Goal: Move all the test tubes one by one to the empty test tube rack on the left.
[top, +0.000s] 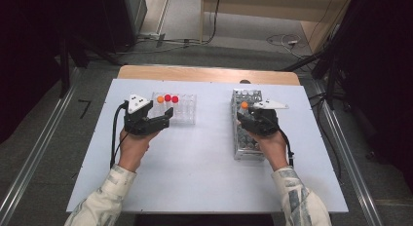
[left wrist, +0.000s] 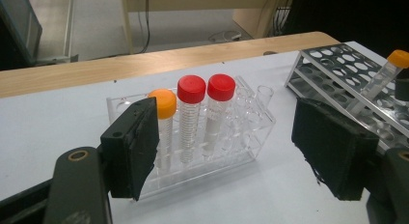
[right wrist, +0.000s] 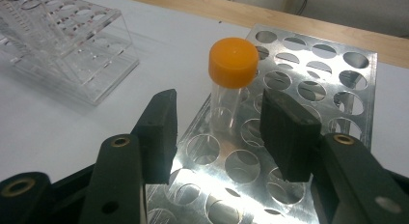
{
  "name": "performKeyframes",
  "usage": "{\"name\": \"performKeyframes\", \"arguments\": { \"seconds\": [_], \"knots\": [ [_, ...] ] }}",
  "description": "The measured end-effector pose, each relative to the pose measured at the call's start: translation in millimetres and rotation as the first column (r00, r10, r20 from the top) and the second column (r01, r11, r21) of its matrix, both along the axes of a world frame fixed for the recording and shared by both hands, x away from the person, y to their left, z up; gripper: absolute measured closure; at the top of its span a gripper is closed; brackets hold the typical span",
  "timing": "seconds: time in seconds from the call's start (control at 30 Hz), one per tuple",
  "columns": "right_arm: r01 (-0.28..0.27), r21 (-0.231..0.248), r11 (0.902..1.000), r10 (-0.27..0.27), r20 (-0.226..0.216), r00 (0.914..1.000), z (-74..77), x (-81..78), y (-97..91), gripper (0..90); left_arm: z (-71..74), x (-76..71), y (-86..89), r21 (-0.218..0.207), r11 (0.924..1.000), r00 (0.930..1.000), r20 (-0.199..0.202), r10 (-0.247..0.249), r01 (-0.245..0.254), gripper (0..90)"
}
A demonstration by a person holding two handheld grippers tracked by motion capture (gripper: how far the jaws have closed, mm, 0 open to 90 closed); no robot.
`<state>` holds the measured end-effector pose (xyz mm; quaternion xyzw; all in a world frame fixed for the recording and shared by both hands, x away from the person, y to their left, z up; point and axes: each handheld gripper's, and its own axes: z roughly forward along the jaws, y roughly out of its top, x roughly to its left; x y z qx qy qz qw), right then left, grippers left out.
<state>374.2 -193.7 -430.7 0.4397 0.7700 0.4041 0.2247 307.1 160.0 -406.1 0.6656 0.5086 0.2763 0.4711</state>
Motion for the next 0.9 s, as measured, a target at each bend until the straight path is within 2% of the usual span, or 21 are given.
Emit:
{"name": "performKeyframes", "arguments": {
  "seconds": [0.07, 0.13, 0.5, 0.63, 0.9],
  "knots": [
    [0.005, -0.007, 1.0, -0.005, -0.005, 1.0, 0.2, 3.6, 0.4, 49.4, -0.2, -0.1, -0.2, 0.0, 1.0, 1.0, -0.001, 0.0, 0.0, 25.6],
    [0.008, -0.013, 0.9999, -0.008, -0.033, 0.9994, -0.2, 7.7, 1.5, 51.6, -0.5, -0.2, -0.5, 0.002, 1.0, 1.0, -0.001, -0.003, 0.003, 25.8],
    [-0.002, -0.063, 0.998, -0.003, -0.077, 0.997, -1.4, 18.4, 9.1, 64.6, -1.3, -0.4, -1.9, -0.002, 1.0, 1.0, -0.004, -0.008, 0.008, 26.3],
    [-0.004, -0.085, 0.9964, -0.003, -0.079, 0.9969, -1.7, 19.7, 11.3, 70.6, -1.7, -0.5, -2.7, 0.0, 0.9999, 0.9999, -0.006, -0.012, 0.012, 26.3],
    [-0.004, -0.071, 0.9975, 0.0, -0.059, 0.9983, 1.1, 17.7, 10.6, 71.3, -1.2, -1.3, -2.5, 0.001, 0.9999, 0.9999, -0.007, -0.013, 0.013, 24.5]
  ]
}}
